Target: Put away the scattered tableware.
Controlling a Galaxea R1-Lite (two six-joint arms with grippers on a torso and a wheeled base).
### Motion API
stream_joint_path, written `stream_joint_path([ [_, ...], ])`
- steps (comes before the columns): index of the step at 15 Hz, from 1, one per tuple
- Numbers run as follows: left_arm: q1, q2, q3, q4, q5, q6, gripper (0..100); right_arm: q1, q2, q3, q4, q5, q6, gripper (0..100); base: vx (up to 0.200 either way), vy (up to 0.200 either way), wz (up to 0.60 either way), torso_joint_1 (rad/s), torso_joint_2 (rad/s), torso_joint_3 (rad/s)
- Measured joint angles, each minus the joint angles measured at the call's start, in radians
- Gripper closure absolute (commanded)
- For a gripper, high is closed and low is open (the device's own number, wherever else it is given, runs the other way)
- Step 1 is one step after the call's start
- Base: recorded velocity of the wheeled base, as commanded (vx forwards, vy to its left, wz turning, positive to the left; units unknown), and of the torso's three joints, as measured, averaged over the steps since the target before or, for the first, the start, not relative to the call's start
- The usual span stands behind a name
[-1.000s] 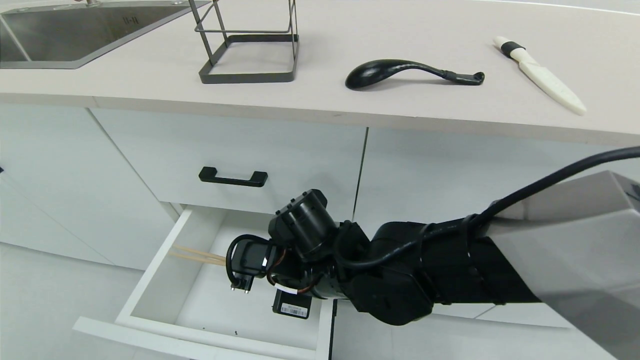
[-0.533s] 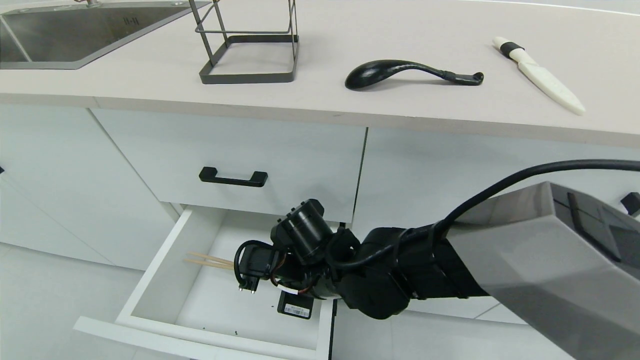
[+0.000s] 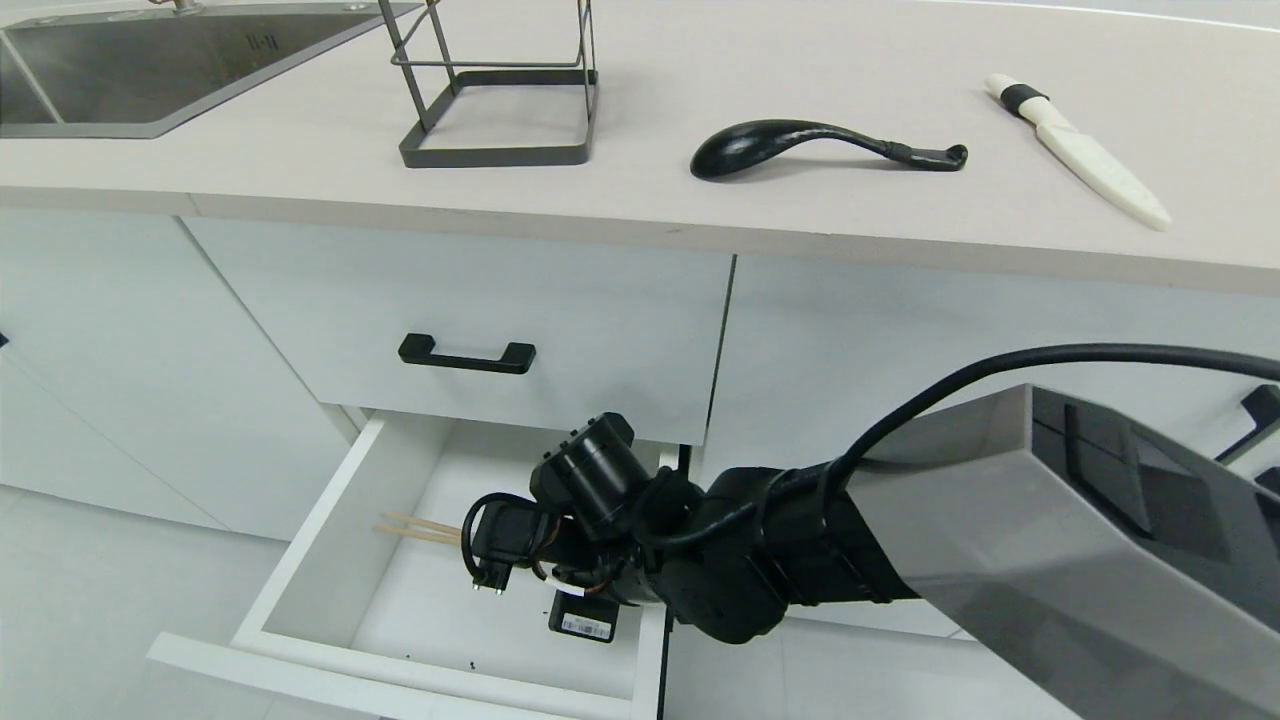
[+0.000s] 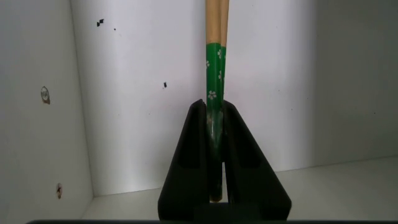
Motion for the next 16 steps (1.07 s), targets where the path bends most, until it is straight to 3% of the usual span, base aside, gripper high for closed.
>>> stream_joint_path([
  [16, 0.0, 0.0, 0.0, 0.0, 0.0, 0.0, 0, 0.006, 0.113, -0.093, 0.003, -0.003, -0.006, 100, 0.0, 0.0, 0.0, 0.0, 0.0, 0.0],
])
